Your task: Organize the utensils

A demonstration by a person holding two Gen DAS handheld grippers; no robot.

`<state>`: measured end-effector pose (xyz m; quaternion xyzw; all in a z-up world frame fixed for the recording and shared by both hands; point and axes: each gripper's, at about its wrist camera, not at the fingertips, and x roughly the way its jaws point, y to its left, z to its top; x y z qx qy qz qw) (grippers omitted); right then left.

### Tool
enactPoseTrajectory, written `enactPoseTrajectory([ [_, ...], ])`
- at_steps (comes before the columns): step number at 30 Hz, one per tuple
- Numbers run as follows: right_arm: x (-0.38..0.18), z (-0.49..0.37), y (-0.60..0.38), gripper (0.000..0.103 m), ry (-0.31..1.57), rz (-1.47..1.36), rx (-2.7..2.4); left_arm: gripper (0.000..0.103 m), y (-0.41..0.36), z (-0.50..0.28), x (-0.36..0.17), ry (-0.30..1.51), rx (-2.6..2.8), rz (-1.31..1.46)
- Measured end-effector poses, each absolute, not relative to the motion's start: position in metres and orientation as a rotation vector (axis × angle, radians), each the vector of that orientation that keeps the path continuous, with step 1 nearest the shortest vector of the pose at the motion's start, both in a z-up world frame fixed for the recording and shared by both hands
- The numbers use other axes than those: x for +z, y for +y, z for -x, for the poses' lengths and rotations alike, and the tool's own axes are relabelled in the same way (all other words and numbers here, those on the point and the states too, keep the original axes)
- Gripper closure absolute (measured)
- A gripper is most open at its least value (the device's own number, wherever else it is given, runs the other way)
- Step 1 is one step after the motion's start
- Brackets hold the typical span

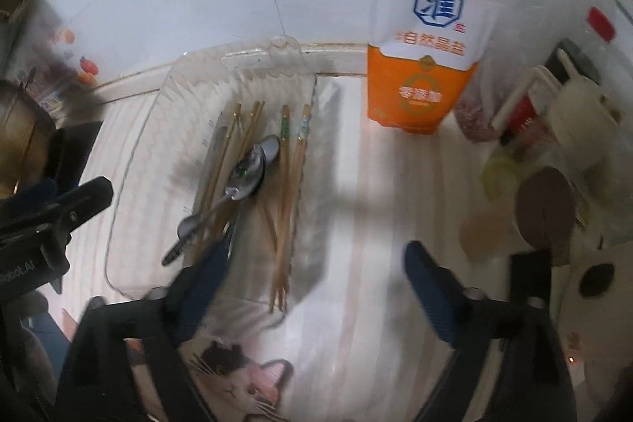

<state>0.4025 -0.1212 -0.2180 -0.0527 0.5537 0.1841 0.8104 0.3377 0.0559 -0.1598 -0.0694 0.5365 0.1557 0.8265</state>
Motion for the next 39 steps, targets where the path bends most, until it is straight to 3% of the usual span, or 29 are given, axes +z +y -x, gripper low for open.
enactPoseTrajectory([
  [7,-0.202,-0.371,-0.138,0.001,1.119,0.130,0.337,0.000,0.048,-0.301,-0.139,1.097,0.323,0.140],
  [28,-0.039,-0.166,-0.187,0.001,0.891,-0.046,0.363,0.000,0.037,-0.127,0.013,0.927,0.088,0.168],
  [39,0.016,-0.092,-0.200,0.001,0.839,-0.057,0.426,0.000,0.032,-0.067,0.059,0.872,0.063,0.190],
])
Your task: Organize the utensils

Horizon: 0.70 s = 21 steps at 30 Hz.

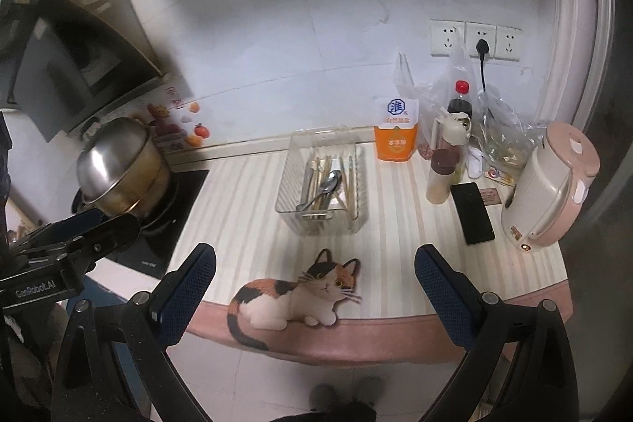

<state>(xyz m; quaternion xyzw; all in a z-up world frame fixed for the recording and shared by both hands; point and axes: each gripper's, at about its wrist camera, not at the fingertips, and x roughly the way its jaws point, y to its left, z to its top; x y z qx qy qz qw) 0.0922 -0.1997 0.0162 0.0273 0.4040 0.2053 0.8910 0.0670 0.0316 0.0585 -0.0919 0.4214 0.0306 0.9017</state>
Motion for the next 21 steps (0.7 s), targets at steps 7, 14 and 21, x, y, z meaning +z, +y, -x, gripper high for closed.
enactPoseTrajectory([
  [7,0.032,-0.084,-0.208,0.001,0.815,-0.058,0.440,0.000,0.028,-0.055,0.064,0.859,0.076,0.214],
  [14,0.037,-0.090,-0.209,0.001,0.802,-0.042,0.457,0.000,0.024,-0.055,0.063,0.847,0.105,0.215],
  [21,0.037,-0.097,-0.208,0.000,0.797,-0.029,0.468,0.000,0.018,-0.060,0.063,0.845,0.129,0.195],
])
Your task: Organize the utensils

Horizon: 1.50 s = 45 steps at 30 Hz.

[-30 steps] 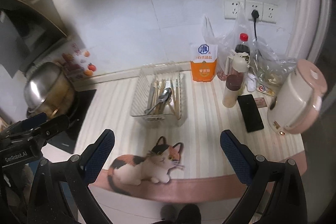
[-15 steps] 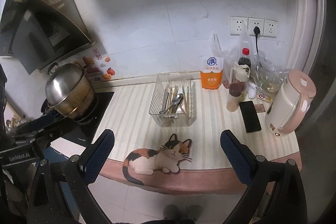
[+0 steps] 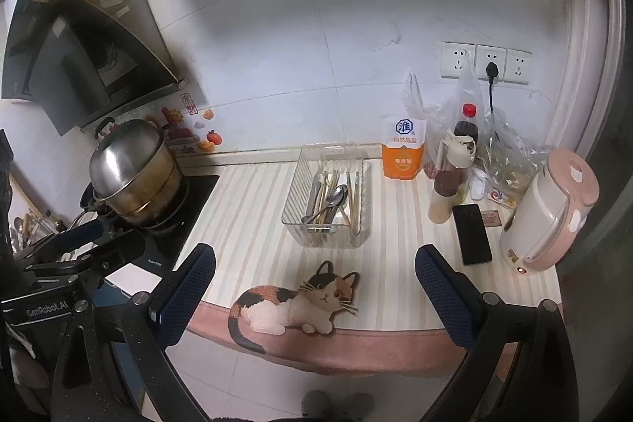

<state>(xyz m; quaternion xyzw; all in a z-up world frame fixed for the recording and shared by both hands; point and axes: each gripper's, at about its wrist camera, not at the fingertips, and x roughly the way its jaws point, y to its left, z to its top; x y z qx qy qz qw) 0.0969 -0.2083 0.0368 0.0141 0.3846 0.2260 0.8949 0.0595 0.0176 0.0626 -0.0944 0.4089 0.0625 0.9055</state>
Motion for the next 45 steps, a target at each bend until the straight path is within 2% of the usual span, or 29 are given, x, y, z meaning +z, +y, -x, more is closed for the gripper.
enactPoseTrajectory([
  [45,0.026,-0.105,-0.216,0.000,0.819,-0.003,0.480,0.000,0.012,-0.064,0.057,0.863,0.131,0.216],
])
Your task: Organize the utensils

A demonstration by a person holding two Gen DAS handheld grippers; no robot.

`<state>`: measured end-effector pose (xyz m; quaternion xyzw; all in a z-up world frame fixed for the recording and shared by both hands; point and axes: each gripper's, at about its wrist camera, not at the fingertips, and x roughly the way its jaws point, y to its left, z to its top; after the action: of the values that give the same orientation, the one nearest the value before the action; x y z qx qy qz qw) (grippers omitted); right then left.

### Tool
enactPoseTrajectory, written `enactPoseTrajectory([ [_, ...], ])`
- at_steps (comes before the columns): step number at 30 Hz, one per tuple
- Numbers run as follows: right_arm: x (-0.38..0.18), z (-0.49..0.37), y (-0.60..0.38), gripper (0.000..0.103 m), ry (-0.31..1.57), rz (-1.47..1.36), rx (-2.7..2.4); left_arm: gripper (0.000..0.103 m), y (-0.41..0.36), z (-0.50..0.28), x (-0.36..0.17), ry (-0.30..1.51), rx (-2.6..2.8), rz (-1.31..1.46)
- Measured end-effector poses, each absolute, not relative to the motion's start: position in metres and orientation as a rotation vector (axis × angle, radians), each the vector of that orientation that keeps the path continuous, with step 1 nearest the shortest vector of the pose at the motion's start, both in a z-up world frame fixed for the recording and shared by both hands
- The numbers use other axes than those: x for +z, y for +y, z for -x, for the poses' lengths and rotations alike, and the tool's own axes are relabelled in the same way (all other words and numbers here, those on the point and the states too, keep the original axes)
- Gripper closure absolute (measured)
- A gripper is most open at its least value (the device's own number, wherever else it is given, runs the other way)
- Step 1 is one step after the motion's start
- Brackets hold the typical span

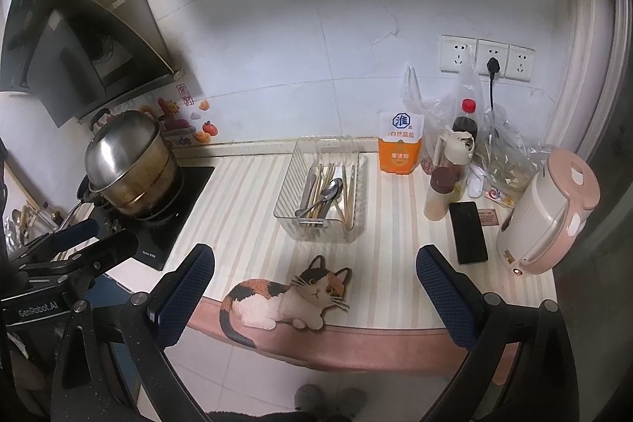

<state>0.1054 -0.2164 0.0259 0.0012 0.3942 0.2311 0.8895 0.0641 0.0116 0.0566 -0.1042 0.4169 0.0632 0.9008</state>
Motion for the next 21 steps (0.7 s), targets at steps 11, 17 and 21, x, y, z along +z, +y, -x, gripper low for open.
enactPoseTrajectory([
  [11,0.0255,-0.1039,-0.2160,0.000,0.822,-0.001,0.481,0.000,0.0065,-0.0632,0.0562,0.862,0.132,0.217],
  [17,0.0254,-0.1044,-0.2159,0.000,0.822,0.005,0.482,0.000,0.0062,-0.0640,0.0561,0.864,0.131,0.215],
  [21,0.0257,-0.1036,-0.2156,0.000,0.820,0.006,0.481,0.000,0.0058,-0.0641,0.0557,0.862,0.133,0.214],
])
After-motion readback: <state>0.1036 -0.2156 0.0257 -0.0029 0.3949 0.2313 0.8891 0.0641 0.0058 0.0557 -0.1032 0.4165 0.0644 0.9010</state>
